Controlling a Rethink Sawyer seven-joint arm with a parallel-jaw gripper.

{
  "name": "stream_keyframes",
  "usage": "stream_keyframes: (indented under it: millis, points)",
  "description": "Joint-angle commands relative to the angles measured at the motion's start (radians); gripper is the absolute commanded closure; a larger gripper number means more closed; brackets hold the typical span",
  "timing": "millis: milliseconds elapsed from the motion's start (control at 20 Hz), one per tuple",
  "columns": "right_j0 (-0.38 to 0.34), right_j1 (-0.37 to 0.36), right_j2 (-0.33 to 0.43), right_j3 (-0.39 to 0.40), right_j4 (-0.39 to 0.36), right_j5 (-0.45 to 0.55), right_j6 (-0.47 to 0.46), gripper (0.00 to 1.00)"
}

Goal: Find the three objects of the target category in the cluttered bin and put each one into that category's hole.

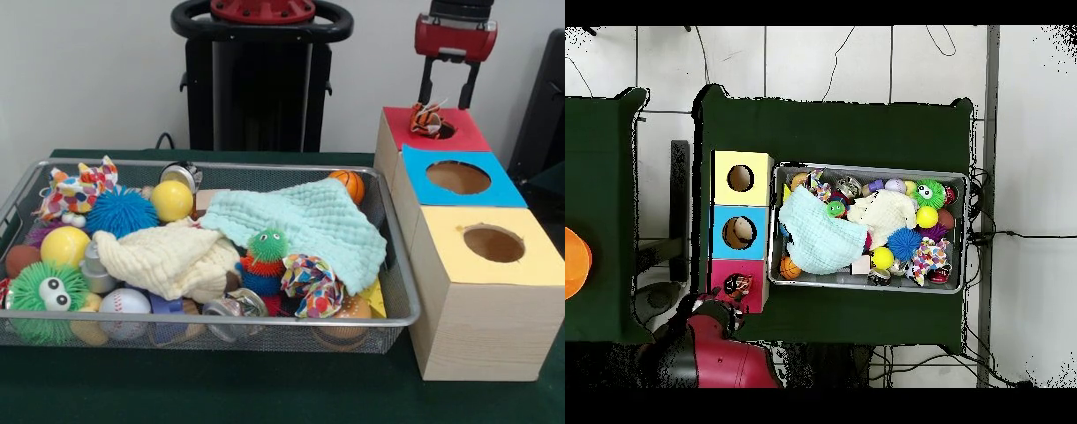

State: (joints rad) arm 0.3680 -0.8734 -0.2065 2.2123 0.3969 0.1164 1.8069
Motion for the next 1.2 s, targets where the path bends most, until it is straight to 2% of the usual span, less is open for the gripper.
stream_keyframes:
  millis: [50,200,300,550,650,900,1200]
  points:
    - [0.029,-0.037,-0.050,-0.062,0.038,0.173,0.255,0.00]
    - [0.042,-0.061,-0.080,-0.098,0.029,0.247,0.263,0.00]
    - [0.060,-0.081,-0.118,-0.138,0.007,0.337,0.273,0.00]
    - [0.076,-0.091,-0.167,-0.180,-0.020,0.420,0.264,0.00]
    - [0.076,-0.091,-0.180,-0.176,-0.028,0.414,0.248,0.00]
    - [0.065,-0.062,-0.212,-0.152,-0.063,0.326,0.198,0.00]
    - [0.053,-0.046,-0.186,-0.107,-0.048,0.231,0.189,0.00]
